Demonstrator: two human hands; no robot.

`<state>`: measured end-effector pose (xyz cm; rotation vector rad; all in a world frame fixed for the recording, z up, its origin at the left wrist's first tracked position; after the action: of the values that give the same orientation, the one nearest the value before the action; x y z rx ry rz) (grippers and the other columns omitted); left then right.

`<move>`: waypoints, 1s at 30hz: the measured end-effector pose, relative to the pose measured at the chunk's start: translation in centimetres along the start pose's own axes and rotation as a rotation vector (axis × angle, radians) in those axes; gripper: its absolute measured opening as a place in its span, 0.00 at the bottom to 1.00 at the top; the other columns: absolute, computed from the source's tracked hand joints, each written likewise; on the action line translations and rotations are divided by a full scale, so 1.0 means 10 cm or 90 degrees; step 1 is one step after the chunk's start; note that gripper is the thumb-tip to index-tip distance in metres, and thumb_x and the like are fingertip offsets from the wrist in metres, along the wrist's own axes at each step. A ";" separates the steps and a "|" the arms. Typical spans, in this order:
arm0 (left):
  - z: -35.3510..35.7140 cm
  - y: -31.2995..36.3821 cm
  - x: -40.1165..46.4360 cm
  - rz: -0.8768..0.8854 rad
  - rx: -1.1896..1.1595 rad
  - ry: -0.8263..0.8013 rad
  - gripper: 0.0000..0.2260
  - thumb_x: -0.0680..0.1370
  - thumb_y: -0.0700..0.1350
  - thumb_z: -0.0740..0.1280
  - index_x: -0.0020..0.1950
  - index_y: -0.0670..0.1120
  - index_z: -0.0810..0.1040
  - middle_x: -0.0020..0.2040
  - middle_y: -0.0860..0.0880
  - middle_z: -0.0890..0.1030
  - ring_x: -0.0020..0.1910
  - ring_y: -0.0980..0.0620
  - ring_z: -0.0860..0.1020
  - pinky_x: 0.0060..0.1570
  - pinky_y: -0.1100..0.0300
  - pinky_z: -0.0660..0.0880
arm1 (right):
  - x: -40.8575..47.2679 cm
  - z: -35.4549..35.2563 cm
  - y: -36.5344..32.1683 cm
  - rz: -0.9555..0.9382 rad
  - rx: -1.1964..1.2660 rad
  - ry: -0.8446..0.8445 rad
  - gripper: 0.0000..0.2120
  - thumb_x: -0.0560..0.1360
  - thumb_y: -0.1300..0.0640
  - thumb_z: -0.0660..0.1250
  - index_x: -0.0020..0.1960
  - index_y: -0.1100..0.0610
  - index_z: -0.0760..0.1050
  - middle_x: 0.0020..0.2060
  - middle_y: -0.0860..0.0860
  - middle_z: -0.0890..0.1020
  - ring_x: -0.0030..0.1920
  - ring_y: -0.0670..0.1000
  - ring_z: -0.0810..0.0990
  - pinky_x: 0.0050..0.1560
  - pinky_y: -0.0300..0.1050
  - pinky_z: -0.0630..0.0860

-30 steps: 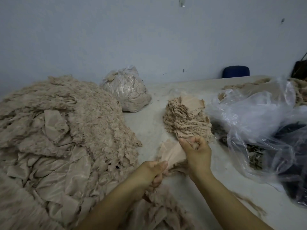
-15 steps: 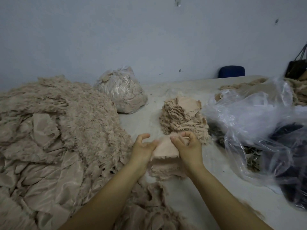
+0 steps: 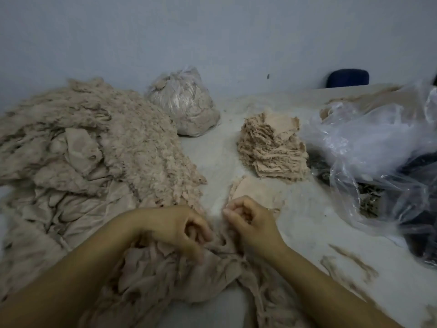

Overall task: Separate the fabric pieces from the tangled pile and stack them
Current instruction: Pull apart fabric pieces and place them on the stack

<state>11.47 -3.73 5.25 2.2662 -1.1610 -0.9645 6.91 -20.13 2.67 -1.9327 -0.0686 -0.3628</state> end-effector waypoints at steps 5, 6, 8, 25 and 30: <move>0.30 -0.14 -0.09 0.004 0.050 0.124 0.07 0.73 0.45 0.72 0.48 0.43 0.80 0.44 0.51 0.78 0.41 0.60 0.74 0.42 0.64 0.70 | -0.28 0.37 -0.04 -0.006 -0.039 -0.295 0.15 0.67 0.42 0.73 0.40 0.54 0.78 0.37 0.51 0.78 0.34 0.40 0.71 0.35 0.33 0.66; 0.28 -0.13 -0.11 0.004 -0.015 0.173 0.05 0.74 0.45 0.71 0.45 0.44 0.79 0.39 0.55 0.77 0.37 0.62 0.73 0.38 0.66 0.69 | -0.29 0.36 -0.05 -0.019 -0.047 -0.286 0.14 0.68 0.45 0.74 0.39 0.55 0.77 0.35 0.51 0.76 0.34 0.40 0.70 0.35 0.34 0.65; 0.20 -0.12 -0.15 0.017 -0.156 0.260 0.04 0.75 0.44 0.70 0.44 0.45 0.77 0.36 0.59 0.76 0.35 0.63 0.73 0.37 0.68 0.68 | -0.27 0.30 -0.05 -0.019 -0.010 -0.207 0.11 0.73 0.53 0.72 0.35 0.53 0.73 0.31 0.44 0.73 0.33 0.40 0.69 0.35 0.34 0.65; 0.15 0.07 0.13 0.012 -0.561 0.555 0.13 0.82 0.43 0.57 0.38 0.43 0.67 0.26 0.50 0.72 0.19 0.58 0.65 0.19 0.68 0.61 | -0.08 -0.02 -0.09 0.127 0.136 -0.004 0.10 0.78 0.56 0.65 0.39 0.57 0.73 0.32 0.53 0.73 0.35 0.50 0.70 0.37 0.43 0.67; 0.07 -0.13 0.11 -0.021 -0.647 0.588 0.13 0.83 0.42 0.56 0.37 0.45 0.66 0.22 0.53 0.63 0.17 0.59 0.58 0.17 0.70 0.55 | -0.03 -0.27 0.01 0.182 0.194 0.126 0.14 0.79 0.57 0.63 0.35 0.56 0.70 0.28 0.50 0.69 0.31 0.48 0.68 0.31 0.38 0.67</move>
<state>12.13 -3.97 3.55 1.5187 -0.1308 -0.2643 6.03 -22.58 3.36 -1.5710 0.2658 -0.3289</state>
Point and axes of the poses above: each hand's wrist, its own x-axis towards the middle knuckle, its own z-axis out of the palm, y = z × x, the point moved 5 cm from there along x, towards the middle knuckle
